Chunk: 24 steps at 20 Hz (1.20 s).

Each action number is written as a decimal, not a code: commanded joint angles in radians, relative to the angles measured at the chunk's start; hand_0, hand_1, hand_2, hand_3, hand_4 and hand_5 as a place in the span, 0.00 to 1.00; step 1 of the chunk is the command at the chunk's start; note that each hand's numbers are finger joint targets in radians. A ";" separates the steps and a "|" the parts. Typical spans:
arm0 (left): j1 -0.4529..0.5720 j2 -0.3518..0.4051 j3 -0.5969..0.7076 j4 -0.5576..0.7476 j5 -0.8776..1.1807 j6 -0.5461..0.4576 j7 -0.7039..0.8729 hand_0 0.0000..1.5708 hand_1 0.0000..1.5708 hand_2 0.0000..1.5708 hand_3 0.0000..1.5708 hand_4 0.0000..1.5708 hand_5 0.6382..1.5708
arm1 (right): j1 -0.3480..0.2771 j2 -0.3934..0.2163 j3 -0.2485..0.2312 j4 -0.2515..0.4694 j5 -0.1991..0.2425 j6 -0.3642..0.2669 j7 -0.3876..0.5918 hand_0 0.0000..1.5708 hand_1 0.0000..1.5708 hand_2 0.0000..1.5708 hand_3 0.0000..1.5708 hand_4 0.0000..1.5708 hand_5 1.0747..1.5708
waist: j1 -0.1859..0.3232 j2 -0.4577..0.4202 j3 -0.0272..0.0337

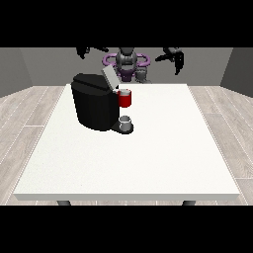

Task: Insert the coffee pod into the coffee machine and close the lid

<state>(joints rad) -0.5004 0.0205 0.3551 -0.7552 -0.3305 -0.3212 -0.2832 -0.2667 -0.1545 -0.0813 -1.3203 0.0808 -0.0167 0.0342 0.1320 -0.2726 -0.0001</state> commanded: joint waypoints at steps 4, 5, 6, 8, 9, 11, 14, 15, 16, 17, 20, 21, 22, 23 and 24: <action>0.054 -0.020 -0.114 -0.170 0.091 0.020 0.036 0.00 0.00 0.00 0.00 0.25 1.00 | -0.077 -0.008 -0.063 0.099 -0.037 -0.007 -0.008 0.00 0.00 0.00 0.00 0.07 1.00 | 0.057 0.087 0.0006; 0.050 -0.020 -0.130 -0.208 0.116 0.007 0.090 0.00 0.00 0.00 0.00 0.23 1.00 | -0.129 -0.040 -0.103 0.120 -0.059 -0.002 0.030 0.00 0.00 0.00 0.00 0.11 1.00 | 0.083 0.073 0.0006; 0.076 -0.020 -0.112 -0.223 0.116 0.013 0.096 0.00 0.00 0.00 0.00 0.24 1.00 | -0.136 -0.024 -0.072 0.089 -0.071 0.026 0.067 0.00 0.00 0.00 0.00 0.00 1.00 | 0.051 0.082 0.0004; 0.119 -0.020 -0.174 -0.247 0.119 0.021 0.042 0.00 0.00 0.00 0.00 0.23 1.00 | -0.137 -0.021 -0.125 0.145 -0.111 0.019 0.018 0.00 0.00 0.00 0.00 0.05 1.00 | 0.087 0.117 0.0006; 0.068 -0.020 -0.132 -0.249 0.102 0.004 0.065 0.00 0.00 0.00 0.00 0.23 1.00 | -0.231 -0.041 -0.149 0.128 -0.158 0.039 0.106 0.00 0.00 0.00 0.00 0.12 1.00 | 0.084 0.144 0.0004; 0.059 -0.020 -0.141 -0.313 0.146 -0.001 0.130 0.00 0.00 0.00 0.00 0.22 1.00 | -0.248 -0.055 -0.178 0.183 -0.154 0.009 0.080 0.00 0.00 0.00 0.00 0.08 1.00 | 0.114 0.163 0.0006; 0.144 -0.020 -0.258 -0.379 0.190 0.100 0.133 0.00 0.00 0.00 0.00 0.18 1.00 | -0.251 -0.035 -0.141 0.221 -0.144 0.025 0.075 0.00 0.00 0.00 0.00 0.11 1.00 | 0.067 0.173 0.0004; 0.188 -0.009 -0.196 -0.402 0.165 -0.023 0.107 0.00 0.00 0.00 0.00 0.17 1.00 | -0.255 -0.059 -0.169 0.219 -0.166 0.029 0.106 0.00 0.00 0.00 0.00 0.09 1.00 | 0.114 0.165 0.0004; 0.173 0.007 -0.183 -0.433 0.165 0.016 0.129 0.00 0.00 0.00 0.00 0.19 1.00 | -0.240 0.007 -0.111 0.203 -0.135 -0.005 0.092 0.00 0.00 0.00 0.00 0.04 1.00 | 0.071 0.173 0.0003; 0.170 0.039 -0.160 -0.450 0.192 -0.003 0.129 0.00 0.00 0.00 0.00 0.23 1.00 | -0.270 -0.047 -0.142 0.219 -0.154 0.031 0.070 0.00 0.00 0.00 0.00 0.04 1.00 | 0.061 0.215 0.0003; 0.222 0.049 -0.160 -0.487 0.224 -0.008 0.137 0.00 0.00 0.00 0.00 0.24 1.00 | -0.262 0.003 -0.071 0.201 -0.122 0.023 0.092 0.00 0.00 0.00 0.00 0.00 1.00 | 0.025 0.203 0.0001; 0.214 0.026 -0.168 -0.512 0.220 0.040 0.147 0.00 0.00 0.00 0.00 0.22 1.00 | -0.315 -0.009 -0.089 0.209 -0.144 0.025 0.100 0.00 0.00 0.00 0.00 0.00 1.00 | 0.020 0.228 0.0001; 0.201 -0.014 -0.230 -0.551 0.180 0.048 0.152 0.00 0.00 0.00 0.00 0.23 1.00 | -0.336 -0.056 -0.118 0.269 -0.147 0.058 0.076 0.00 0.00 0.00 0.00 0.00 1.00 | 0.064 0.254 0.0004; 0.212 0.049 -0.183 -0.543 0.217 0.007 0.134 0.00 0.00 0.00 0.00 0.23 1.00 | -0.318 -0.009 -0.086 0.256 -0.125 0.025 0.044 0.00 0.00 0.00 0.00 0.00 1.00 | 0.045 0.267 0.0002; 0.201 0.029 -0.195 -0.583 0.239 0.004 0.204 0.00 0.00 0.00 0.00 0.24 1.00 | -0.313 -0.023 -0.087 0.278 -0.119 0.042 0.009 0.00 0.00 0.00 0.00 0.00 1.00 | 0.053 0.264 0.0003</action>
<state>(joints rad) -0.3083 0.0405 0.1653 -1.2630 -0.1272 -0.3024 -0.1310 -0.5654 -0.1778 -0.1821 -1.0802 -0.0501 0.0127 0.0979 0.1865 -0.0404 0.0001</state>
